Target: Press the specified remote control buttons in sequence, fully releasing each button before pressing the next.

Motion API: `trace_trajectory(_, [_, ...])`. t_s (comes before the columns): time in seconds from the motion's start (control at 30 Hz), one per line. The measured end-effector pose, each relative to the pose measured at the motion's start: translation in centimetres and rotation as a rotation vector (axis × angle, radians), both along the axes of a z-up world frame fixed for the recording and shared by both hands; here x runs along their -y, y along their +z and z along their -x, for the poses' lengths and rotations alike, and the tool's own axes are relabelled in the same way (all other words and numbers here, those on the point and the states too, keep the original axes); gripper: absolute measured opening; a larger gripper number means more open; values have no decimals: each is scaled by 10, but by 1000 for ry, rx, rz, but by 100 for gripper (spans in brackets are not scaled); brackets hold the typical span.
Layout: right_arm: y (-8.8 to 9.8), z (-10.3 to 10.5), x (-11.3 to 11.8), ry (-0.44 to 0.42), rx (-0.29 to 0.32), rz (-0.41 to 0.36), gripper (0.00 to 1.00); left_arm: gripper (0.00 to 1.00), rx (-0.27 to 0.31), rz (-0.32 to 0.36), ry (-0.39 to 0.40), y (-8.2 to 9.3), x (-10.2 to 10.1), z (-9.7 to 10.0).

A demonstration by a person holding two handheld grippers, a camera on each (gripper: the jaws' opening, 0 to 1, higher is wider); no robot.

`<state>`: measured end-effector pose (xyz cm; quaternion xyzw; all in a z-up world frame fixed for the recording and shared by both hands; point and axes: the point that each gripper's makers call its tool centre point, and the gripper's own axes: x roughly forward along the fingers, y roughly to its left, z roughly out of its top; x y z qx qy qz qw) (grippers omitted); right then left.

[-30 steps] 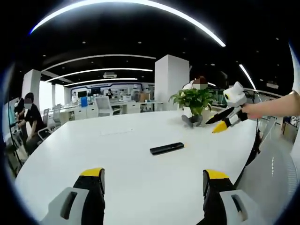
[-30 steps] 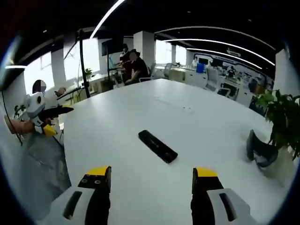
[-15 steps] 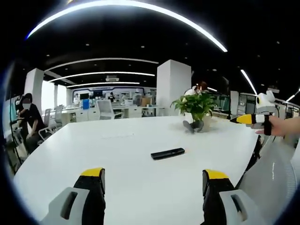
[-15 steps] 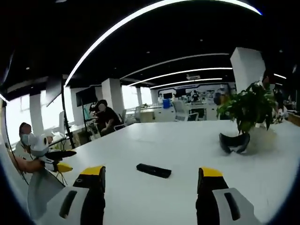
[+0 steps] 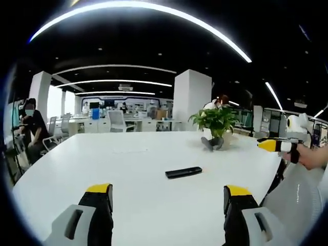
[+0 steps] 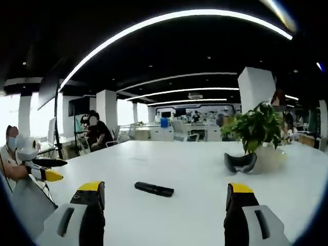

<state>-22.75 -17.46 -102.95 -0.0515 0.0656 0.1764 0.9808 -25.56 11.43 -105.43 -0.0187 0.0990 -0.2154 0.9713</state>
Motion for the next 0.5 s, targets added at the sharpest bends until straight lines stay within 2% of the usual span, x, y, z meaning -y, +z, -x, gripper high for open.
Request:
trace_trajectory(0.1, [1, 2, 0, 9, 14, -41, 99, 99, 33, -11, 22, 5, -4, -2])
trace_trajectory(0.23, [-8, 1, 7, -11, -19, -27, 99, 100, 67, 3, 54, 11, -10, -3])
trace_trajectory(0.3, [-9, 3, 11, -27, -14, 12, 97, 100, 53, 0, 62, 8, -11, -4])
trace_trajectory(0.5, [-12, 5, 9, -20, -32, 14, 93, 99, 47, -6, 76, 7, -13, -3])
